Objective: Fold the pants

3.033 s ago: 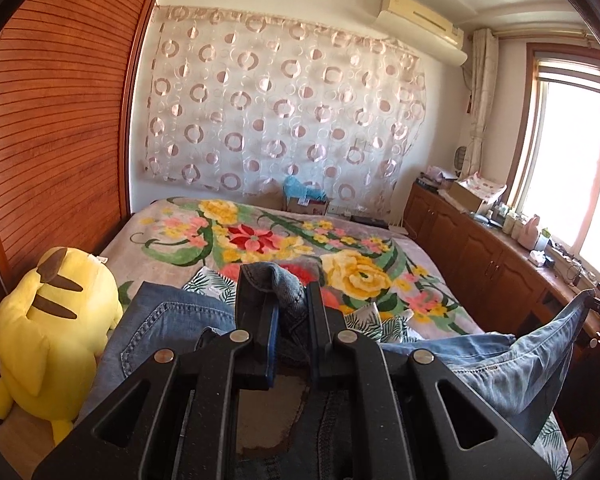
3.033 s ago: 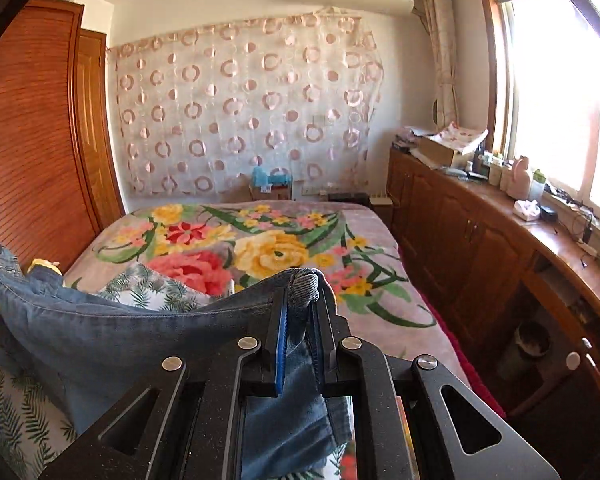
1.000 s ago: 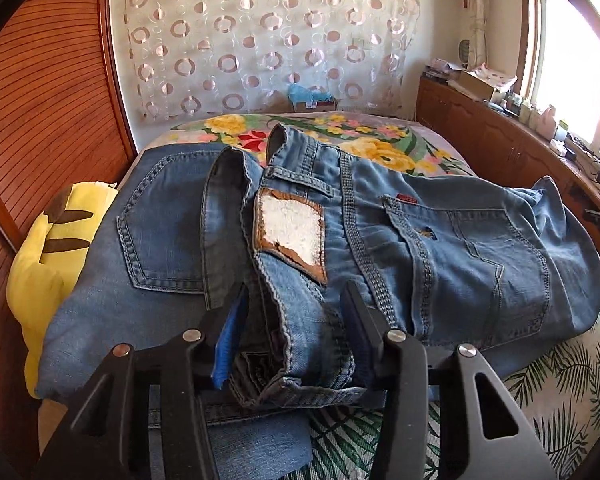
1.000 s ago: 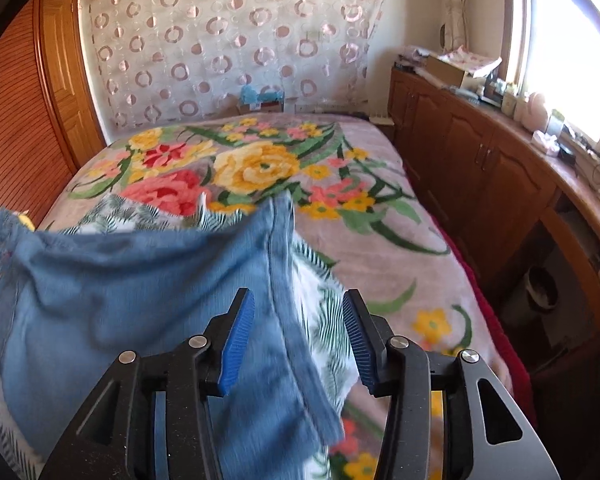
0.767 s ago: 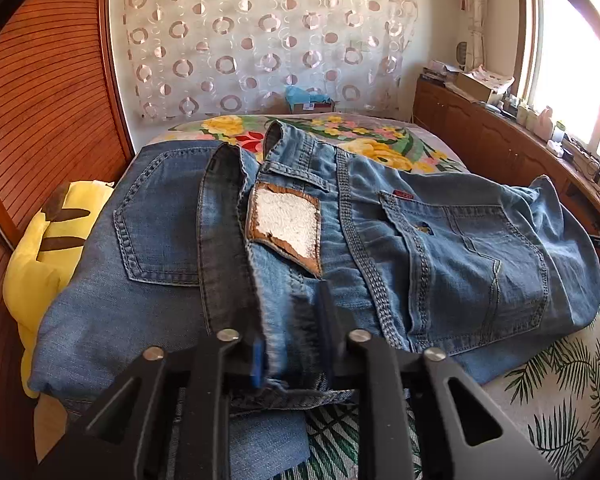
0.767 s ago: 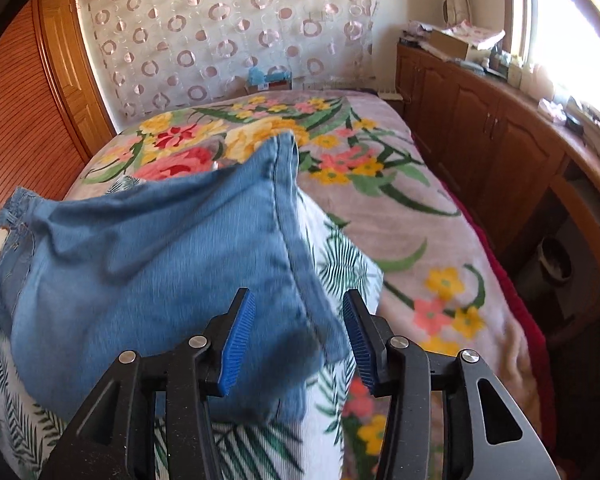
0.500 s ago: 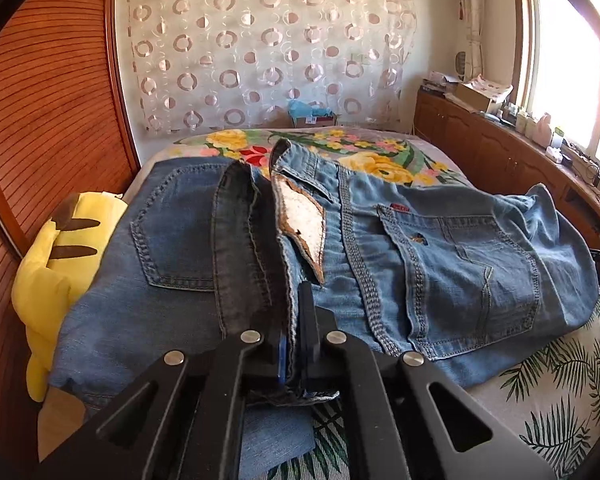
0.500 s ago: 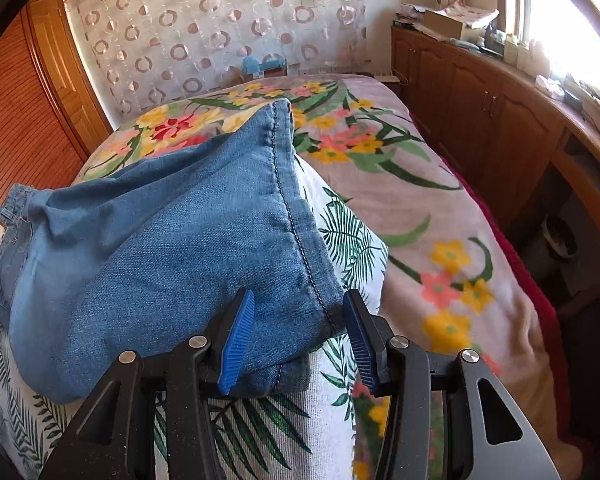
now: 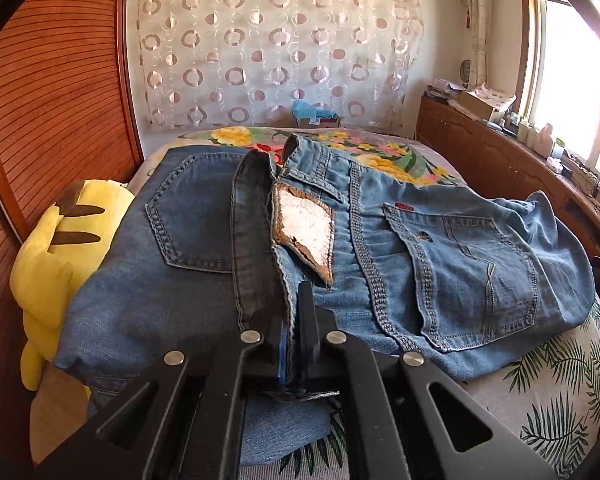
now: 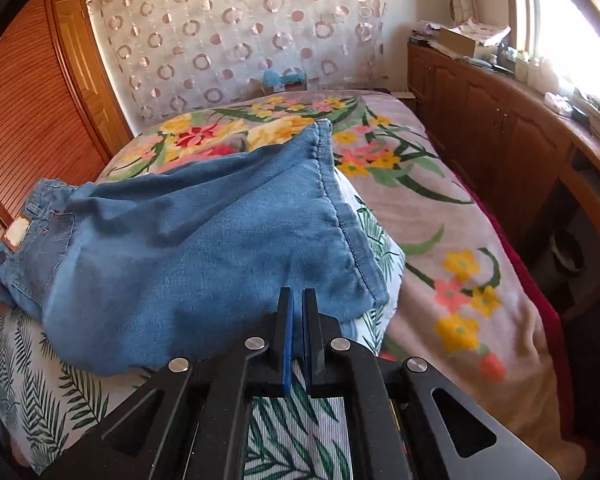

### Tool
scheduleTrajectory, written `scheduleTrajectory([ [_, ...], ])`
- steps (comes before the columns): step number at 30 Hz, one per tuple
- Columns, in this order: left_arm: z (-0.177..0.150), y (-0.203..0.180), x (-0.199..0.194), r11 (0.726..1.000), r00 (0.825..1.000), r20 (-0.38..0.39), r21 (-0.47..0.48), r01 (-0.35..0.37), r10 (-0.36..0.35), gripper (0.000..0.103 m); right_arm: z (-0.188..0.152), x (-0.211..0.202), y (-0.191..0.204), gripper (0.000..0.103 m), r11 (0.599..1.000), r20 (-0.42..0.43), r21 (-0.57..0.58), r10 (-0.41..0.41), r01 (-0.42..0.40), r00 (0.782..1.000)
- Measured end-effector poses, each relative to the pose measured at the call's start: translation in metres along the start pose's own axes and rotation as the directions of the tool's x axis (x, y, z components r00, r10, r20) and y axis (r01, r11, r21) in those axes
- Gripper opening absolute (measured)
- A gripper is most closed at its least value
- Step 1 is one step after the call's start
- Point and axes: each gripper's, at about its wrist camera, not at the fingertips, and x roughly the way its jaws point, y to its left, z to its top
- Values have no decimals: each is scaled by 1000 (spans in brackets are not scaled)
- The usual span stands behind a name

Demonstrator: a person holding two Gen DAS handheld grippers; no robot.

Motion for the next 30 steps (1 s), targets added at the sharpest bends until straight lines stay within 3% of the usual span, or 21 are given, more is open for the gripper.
scheduleTrajectory([
  [3,-2,0,1,1000,1000,0,2,2,-2,5,-9,-4,-1,6,999,-1,20,-32,32,1000],
  [5,-2,0,1,1000,1000,0,2,3,-3,5,-15,-4,-2,32,997,-7,44,-70,71,997],
  [8,-3,-1,2,1000,1000,-5,4,1,-1,5,-21,-2,-6,56,993,-16,99,-63,64,998],
  [9,-3,-1,3,1000,1000,-6,5,1,-1,5,-24,0,-8,59,991,-21,116,-69,71,997],
  [14,-4,-1,5,1000,1000,-12,4,4,-4,5,-20,7,-7,59,982,-50,184,-41,50,998],
  [27,-6,-1,10,1000,1000,-29,14,-6,6,5,-6,27,-3,59,981,-28,189,-34,38,999],
  [30,-7,-1,11,1000,999,-35,8,-4,4,5,-5,30,1,48,983,-20,174,-58,61,998],
])
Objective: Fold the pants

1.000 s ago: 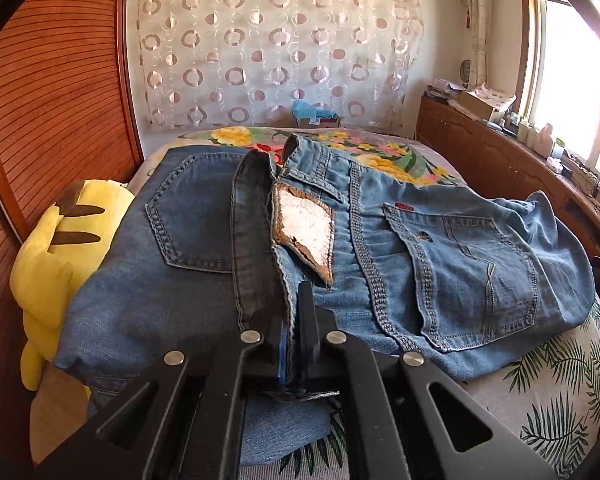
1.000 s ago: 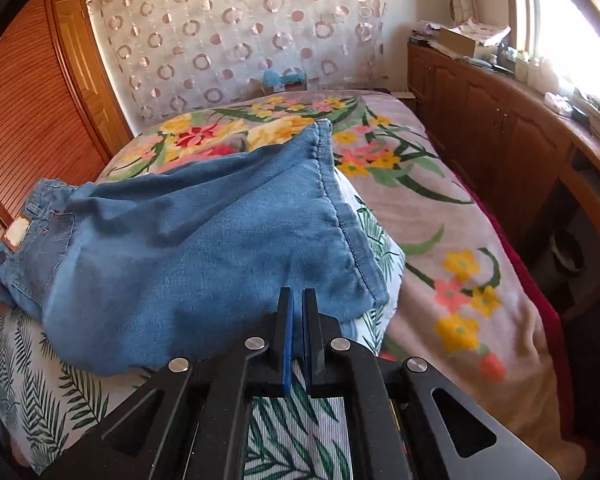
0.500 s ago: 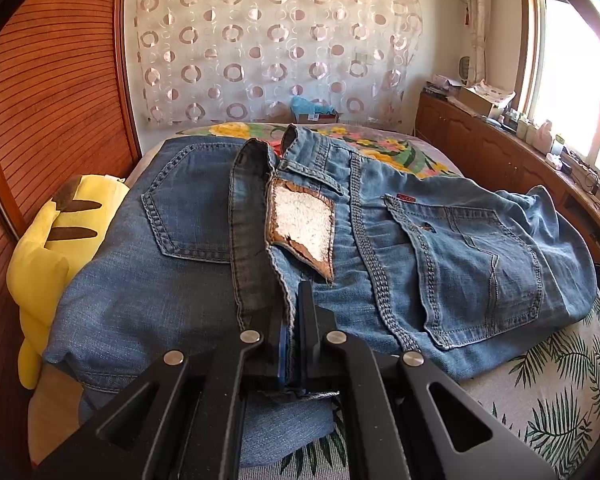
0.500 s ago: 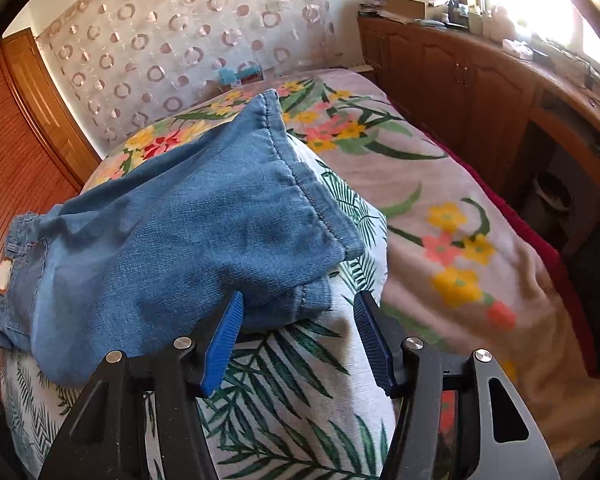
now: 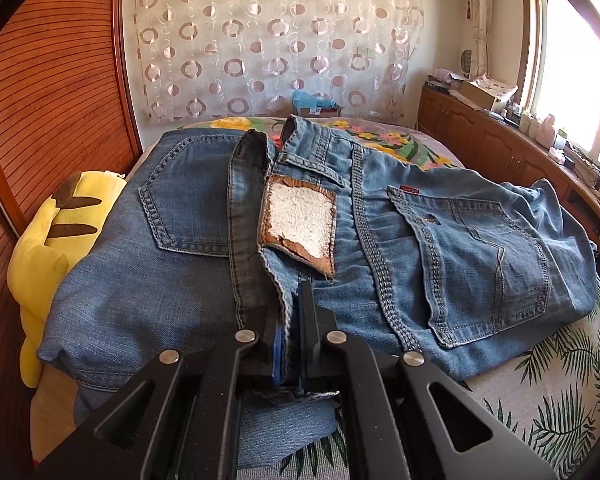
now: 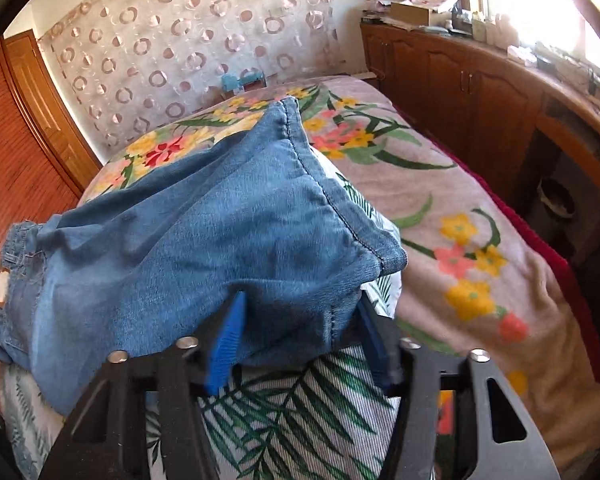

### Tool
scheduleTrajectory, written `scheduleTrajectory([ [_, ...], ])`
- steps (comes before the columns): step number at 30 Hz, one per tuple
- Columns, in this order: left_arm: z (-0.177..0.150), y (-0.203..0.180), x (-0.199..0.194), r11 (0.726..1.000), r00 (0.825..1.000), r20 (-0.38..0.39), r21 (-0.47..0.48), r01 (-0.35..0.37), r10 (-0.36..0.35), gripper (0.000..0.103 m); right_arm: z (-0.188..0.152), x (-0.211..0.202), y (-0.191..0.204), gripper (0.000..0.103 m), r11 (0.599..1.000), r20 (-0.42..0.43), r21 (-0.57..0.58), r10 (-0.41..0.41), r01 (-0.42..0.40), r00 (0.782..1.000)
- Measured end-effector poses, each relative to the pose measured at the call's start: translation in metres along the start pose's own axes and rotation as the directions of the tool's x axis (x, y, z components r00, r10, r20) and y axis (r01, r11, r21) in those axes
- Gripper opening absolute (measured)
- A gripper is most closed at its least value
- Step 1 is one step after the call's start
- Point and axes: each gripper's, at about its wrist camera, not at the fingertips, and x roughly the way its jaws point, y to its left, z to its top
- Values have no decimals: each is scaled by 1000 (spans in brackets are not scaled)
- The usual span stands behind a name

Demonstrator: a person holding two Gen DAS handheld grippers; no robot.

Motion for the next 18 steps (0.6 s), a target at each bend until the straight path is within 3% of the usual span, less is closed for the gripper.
scheduleTrajectory([
  [4,1,-1,3,1000,1000,-22,5,2,-2,5,-2,1,9,24,999,5,-35,3,-2,1000],
  [12,1,-2,2,1000,999,-41,1,14,-14,6,-1,-6,10,17,994,43,-109,10,-5,999],
  [18,6,-4,-27,1000,999,45,-8,1,0,4,1,-18,10,15,989,100,-150,12,4,995],
])
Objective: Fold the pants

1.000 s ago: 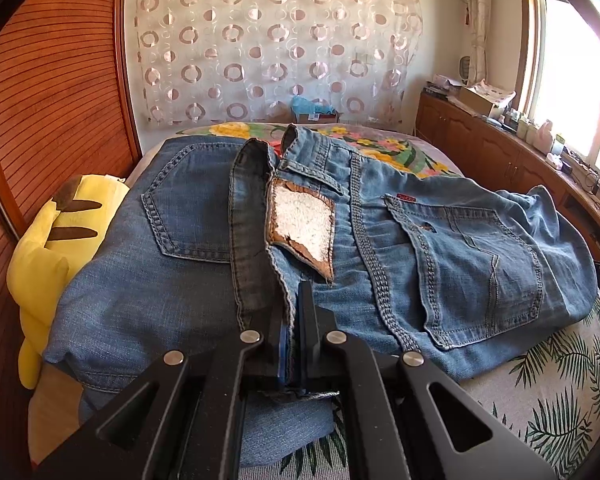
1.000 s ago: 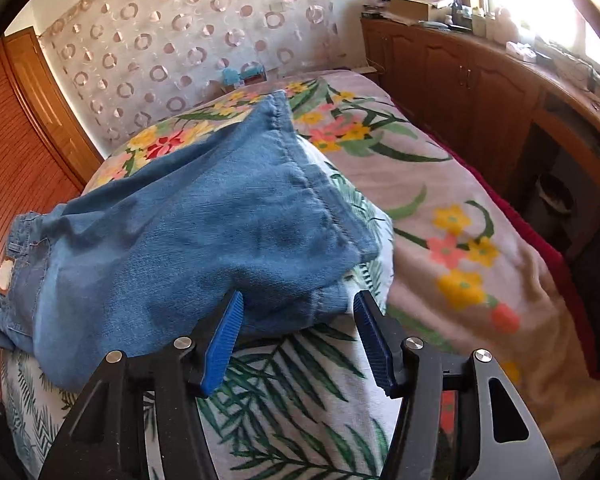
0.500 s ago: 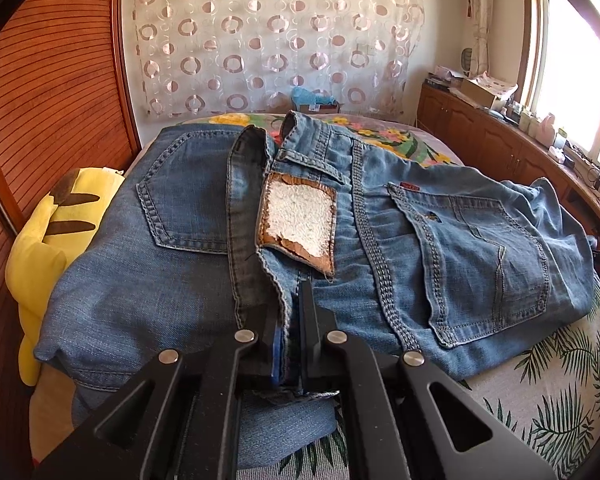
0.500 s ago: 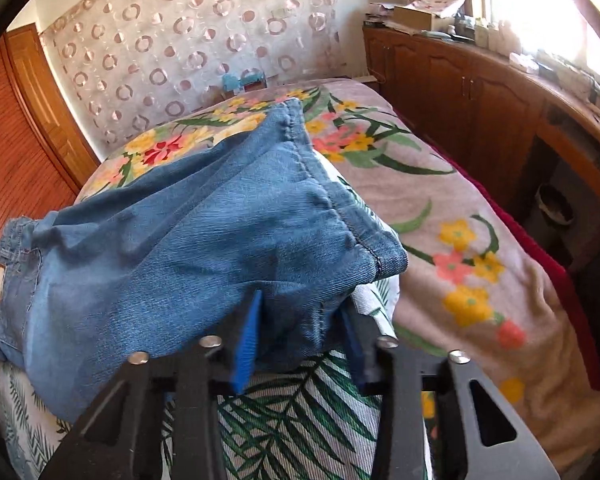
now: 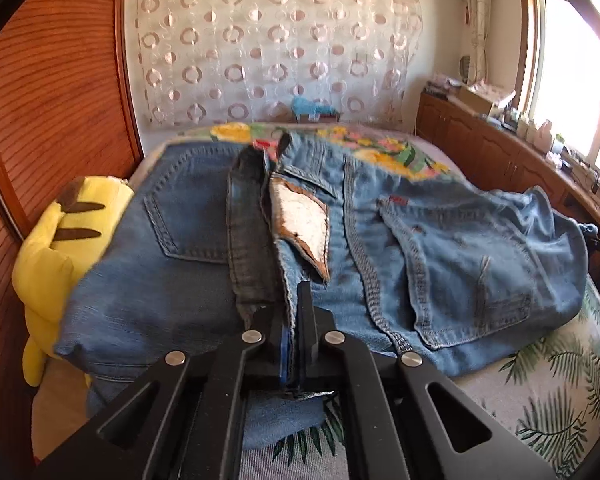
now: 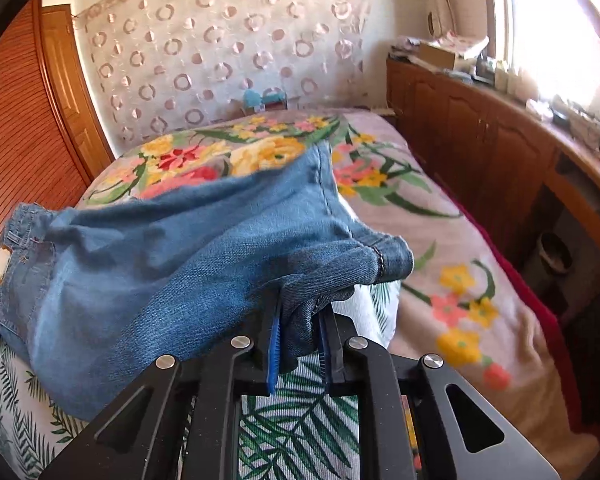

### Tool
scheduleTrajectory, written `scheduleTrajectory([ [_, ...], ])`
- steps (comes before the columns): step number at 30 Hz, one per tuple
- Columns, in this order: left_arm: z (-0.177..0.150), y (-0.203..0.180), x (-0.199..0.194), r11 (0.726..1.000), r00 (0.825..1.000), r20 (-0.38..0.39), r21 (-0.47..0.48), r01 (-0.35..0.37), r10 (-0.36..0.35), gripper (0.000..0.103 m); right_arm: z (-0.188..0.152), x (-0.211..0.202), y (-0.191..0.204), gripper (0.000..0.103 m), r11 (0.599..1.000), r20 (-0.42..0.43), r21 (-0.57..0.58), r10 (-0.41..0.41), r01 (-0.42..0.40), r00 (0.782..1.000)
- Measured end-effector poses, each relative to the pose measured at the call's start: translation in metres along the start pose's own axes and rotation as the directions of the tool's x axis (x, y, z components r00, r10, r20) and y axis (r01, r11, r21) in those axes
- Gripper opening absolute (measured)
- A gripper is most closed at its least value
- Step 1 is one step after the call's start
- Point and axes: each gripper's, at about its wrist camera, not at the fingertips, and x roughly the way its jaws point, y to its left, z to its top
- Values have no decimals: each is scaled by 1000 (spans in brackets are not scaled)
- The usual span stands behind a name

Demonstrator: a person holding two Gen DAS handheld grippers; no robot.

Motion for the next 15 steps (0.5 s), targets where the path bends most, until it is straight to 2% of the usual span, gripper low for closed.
scheduleTrajectory([
  [2,3,2,-19,1000,999,47,-17,1,0,3,2,-12,0,14,1000,38,-2,4,-4,999],
  [7,-1,6,-47,1000,997,82,-21,4,-2,3,-4,-44,1,14,1000,102,-19,20,-18,995],
  [15,-33,20,-95,998,993,117,-51,26,-20,3,-50,-91,-4,14,998,123,-50,41,-35,992],
])
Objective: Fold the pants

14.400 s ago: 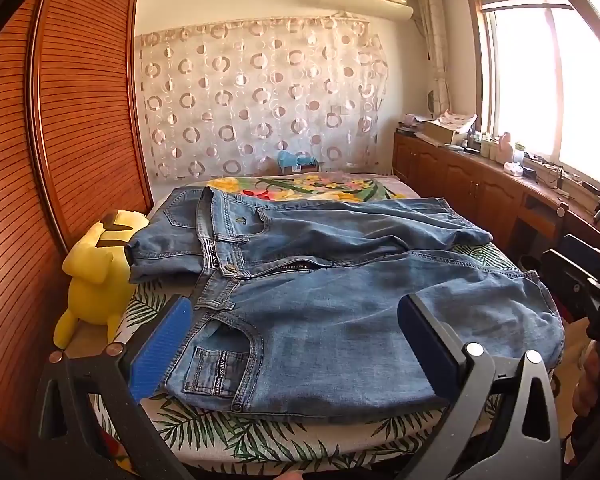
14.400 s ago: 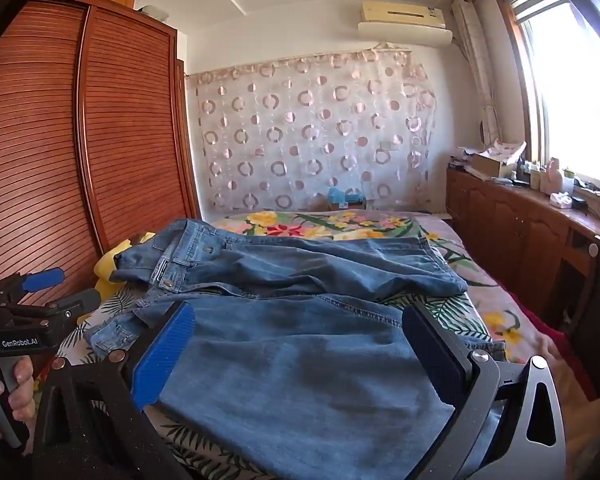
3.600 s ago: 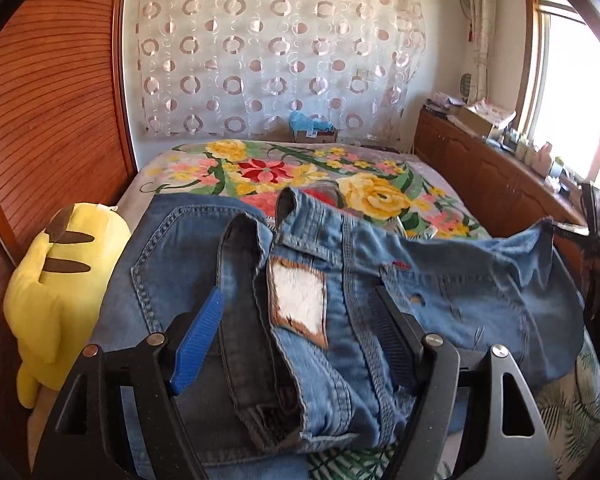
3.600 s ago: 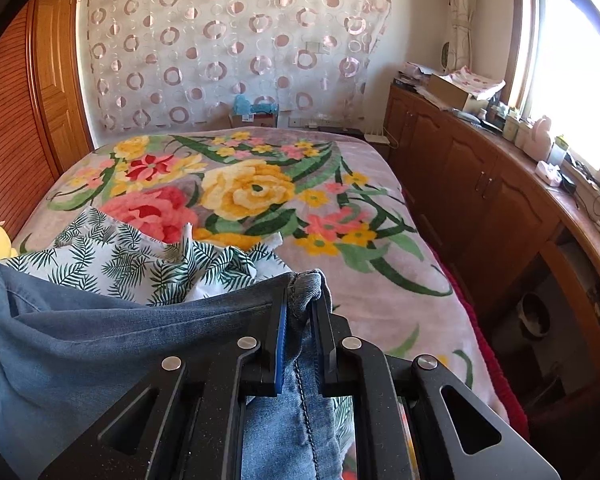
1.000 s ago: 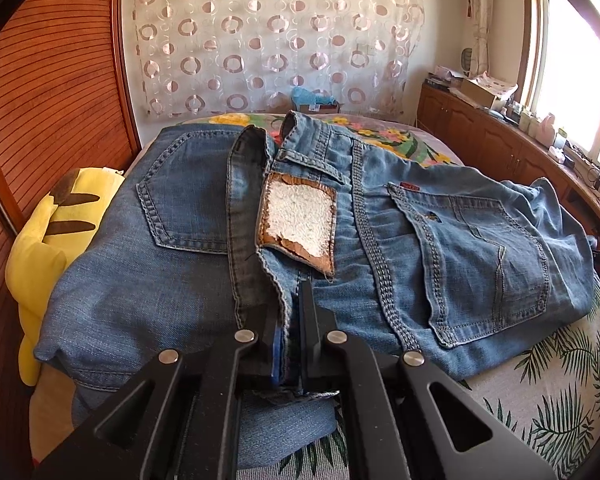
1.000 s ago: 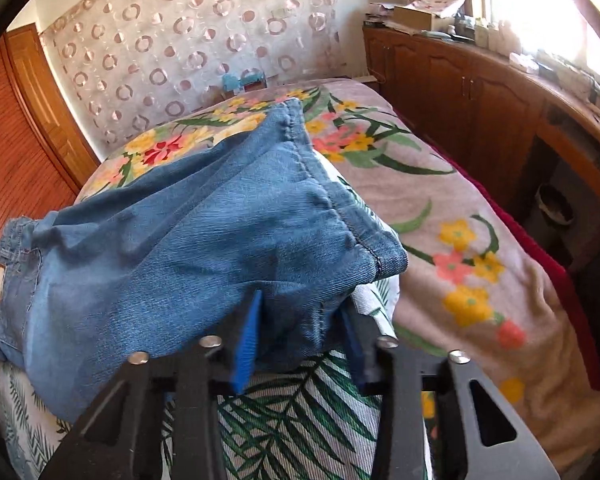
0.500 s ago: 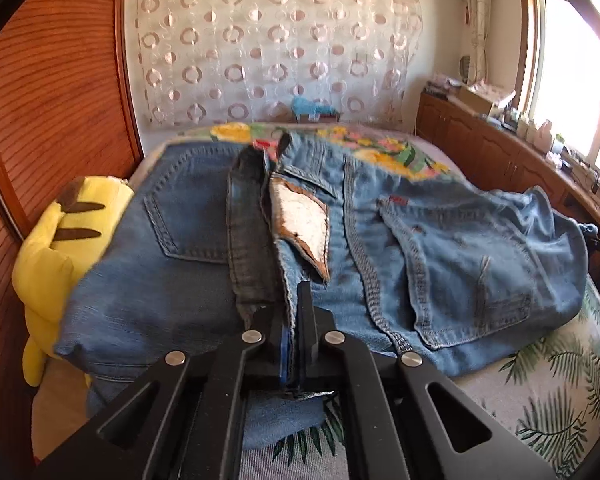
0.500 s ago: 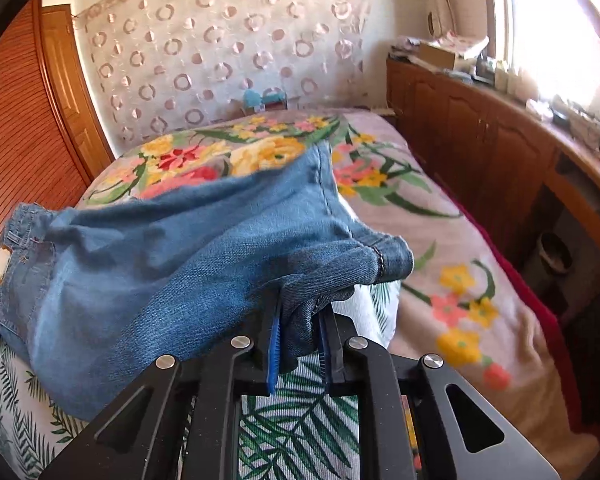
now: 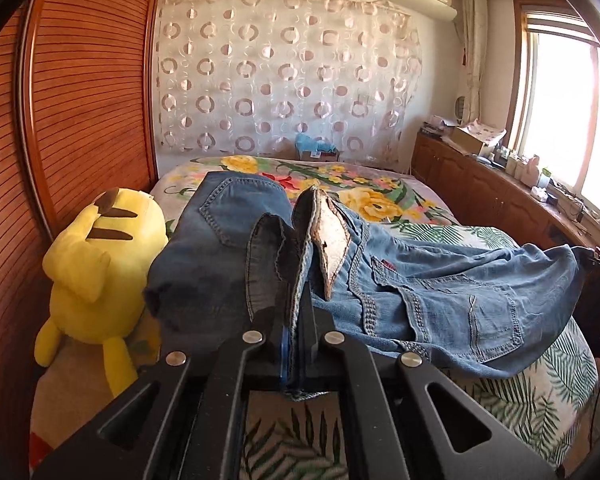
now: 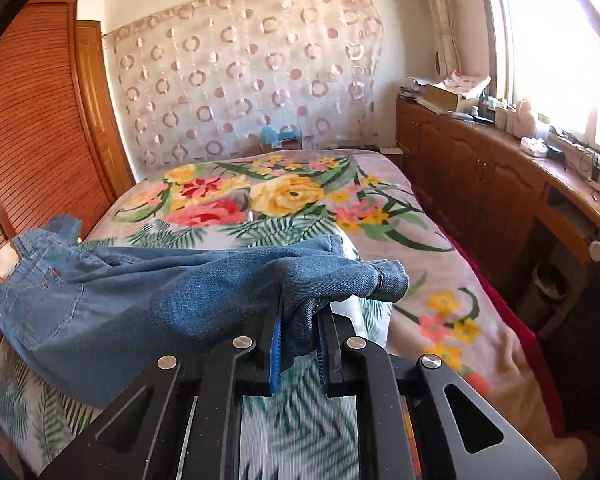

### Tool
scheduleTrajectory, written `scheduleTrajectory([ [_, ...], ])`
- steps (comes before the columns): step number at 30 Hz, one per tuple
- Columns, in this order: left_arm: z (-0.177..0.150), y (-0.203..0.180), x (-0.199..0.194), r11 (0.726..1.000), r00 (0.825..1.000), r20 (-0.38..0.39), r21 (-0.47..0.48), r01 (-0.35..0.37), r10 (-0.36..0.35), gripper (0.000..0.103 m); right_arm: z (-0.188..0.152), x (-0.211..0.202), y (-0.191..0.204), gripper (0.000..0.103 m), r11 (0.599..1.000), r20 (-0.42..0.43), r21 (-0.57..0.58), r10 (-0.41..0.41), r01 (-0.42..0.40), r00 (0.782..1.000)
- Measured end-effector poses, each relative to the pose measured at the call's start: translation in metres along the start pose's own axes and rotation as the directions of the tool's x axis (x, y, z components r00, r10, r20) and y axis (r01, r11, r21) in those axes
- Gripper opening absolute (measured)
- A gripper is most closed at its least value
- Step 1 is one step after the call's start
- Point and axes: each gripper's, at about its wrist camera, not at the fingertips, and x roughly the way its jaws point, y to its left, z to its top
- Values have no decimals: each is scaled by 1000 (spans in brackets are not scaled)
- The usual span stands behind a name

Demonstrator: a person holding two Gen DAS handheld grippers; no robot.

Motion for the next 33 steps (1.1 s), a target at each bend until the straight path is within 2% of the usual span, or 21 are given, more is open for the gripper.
scheduleTrajectory([
  [7,-30,3,-50,1000,1000,21,-4,20,-20,3,-39,-57,-3,14,1000,5,-11,26,-26,1000],
  [11,-51,7,-69,1000,1000,1,-16,24,-24,3,-55,-86,-6,14,999,18,-11,42,-42,999],
  [14,-70,8,-66,1000,998,-51,-12,27,-28,3,-68,-90,-12,14,998,-6,13,60,-59,998],
  [21,-93,11,-53,1000,992,-128,-4,14,-15,6,-101,-62,-25,15,995,-96,86,60,-51,994],
  [23,-93,12,-53,1000,992,-128,-3,20,-20,18,-108,-54,-27,15,995,-116,93,54,-44,992],
  [25,-91,14,-56,998,993,-108,-20,53,-55,38,-111,-49,-31,16,994,-129,96,60,-48,990],
  [26,-88,14,-57,997,992,-96,-27,76,-78,45,-111,-47,-32,18,994,-132,99,59,-46,989],
  [27,-87,11,-58,996,992,-91,-21,81,-83,55,-109,-45,-31,19,994,-135,102,58,-44,989],
  [28,-84,9,-58,997,993,-85,-10,79,-79,69,-111,-45,-32,21,993,-134,108,61,-47,989],
  [30,-79,4,-58,997,996,-58,13,71,-71,78,-110,-49,-35,21,992,-128,112,64,-50,990],
  [33,-69,0,-53,998,998,-43,34,51,-49,78,-111,-57,-30,21,994,-122,101,55,-43,991],
])
